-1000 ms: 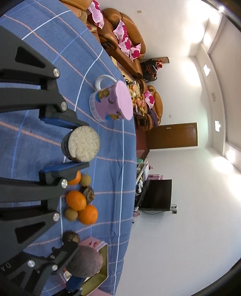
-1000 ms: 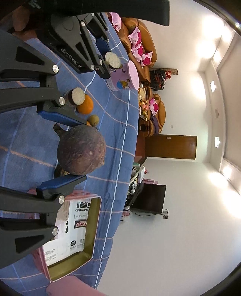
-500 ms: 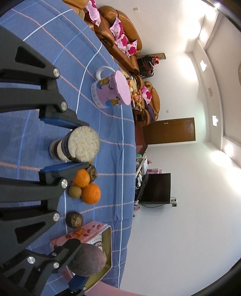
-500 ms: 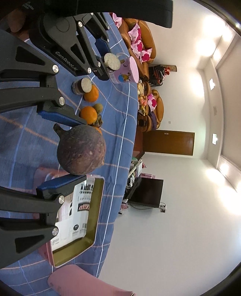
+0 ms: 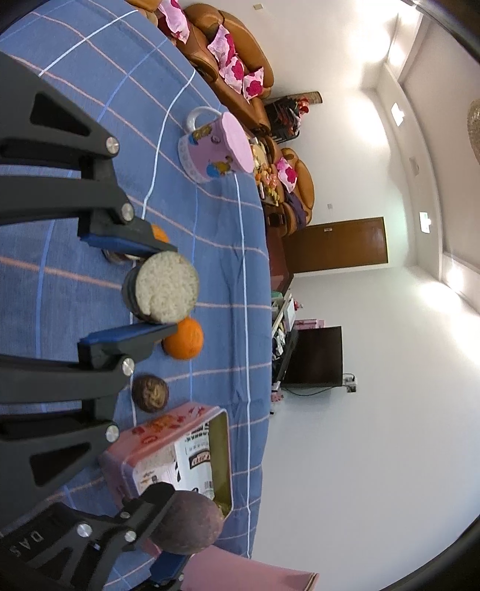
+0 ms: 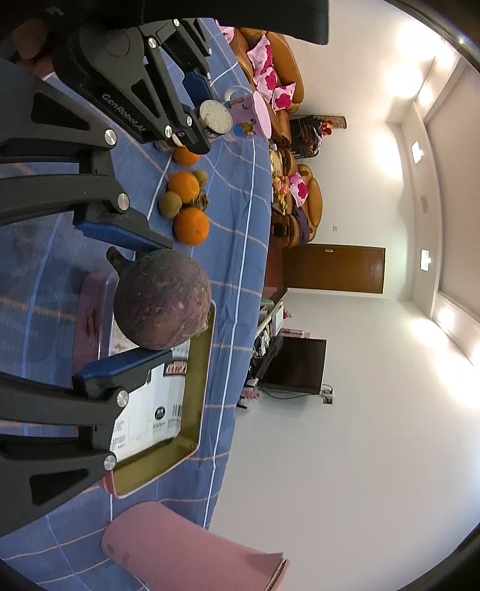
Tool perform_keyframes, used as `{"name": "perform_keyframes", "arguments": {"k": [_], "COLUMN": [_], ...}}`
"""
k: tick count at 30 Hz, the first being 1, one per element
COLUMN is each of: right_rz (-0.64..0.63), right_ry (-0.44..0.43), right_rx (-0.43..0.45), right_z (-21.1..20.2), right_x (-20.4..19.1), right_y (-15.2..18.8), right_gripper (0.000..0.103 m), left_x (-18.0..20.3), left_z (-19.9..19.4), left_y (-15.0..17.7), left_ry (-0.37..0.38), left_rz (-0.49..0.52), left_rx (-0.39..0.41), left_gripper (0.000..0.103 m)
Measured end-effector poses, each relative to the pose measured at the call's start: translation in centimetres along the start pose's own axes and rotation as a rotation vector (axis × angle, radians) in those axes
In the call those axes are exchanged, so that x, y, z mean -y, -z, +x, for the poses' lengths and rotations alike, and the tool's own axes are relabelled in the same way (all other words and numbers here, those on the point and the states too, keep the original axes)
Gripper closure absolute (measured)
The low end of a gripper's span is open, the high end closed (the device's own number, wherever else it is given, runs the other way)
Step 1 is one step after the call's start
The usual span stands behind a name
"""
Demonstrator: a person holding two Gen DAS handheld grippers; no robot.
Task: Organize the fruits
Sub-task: 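Carry the round cake and purple fruit over the pink tin box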
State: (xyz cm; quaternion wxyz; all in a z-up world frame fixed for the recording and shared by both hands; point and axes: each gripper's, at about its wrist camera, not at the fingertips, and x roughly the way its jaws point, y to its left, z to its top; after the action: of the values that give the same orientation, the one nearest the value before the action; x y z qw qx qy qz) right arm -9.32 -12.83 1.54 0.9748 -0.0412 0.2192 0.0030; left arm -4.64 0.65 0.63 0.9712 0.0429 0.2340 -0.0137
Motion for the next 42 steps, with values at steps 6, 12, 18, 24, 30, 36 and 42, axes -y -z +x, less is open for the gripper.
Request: {"name": "perform_keyframes", "arguments": {"k": [6,12,18,24,30,36,42], "right_rz": [0.018,0.014,0.024,0.027,0.059,0.07,0.065], "right_ry": [0.029,0.062,0.092,0.127,0.185,0.248,0.325], "right_rx": [-0.002,0.008,0.006,0.008,-0.006,-0.016,-0.014], "right_z": [-0.1,-0.4,-0.6,-0.7,-0.5,0.1,1.0], "right_x": [2.3,4.0,6.1,8.0,10.4,11.7,12.6], "right_y": [0.2,0.4,0.7,0.8,0.9,0.7,0.3], "right_gripper": [0.05,0.05,0.05,0.05,0.05,0.05,0.05], "left_x": [1.8,4.1,6.4,8.7,11.2,12.7,14.5], "left_z": [-0.2,-0.4,-0.4,-0.4,0.1,1.5,3.2], "left_y": [0.0,-0.3,-0.5,-0.9,-1.4,-2.0,-2.6], "left_ry": [0.022,0.048,0.075,0.107,0.146,0.188,0.229], "left_rz": [0.011,0.033,0.056,0.078,0.1,0.08,0.079], "left_rx": [0.004,0.011,0.025,0.031,0.04,0.005,-0.038], "left_gripper": [0.067,0.067,0.067,0.067,0.067,0.067,0.067]}}
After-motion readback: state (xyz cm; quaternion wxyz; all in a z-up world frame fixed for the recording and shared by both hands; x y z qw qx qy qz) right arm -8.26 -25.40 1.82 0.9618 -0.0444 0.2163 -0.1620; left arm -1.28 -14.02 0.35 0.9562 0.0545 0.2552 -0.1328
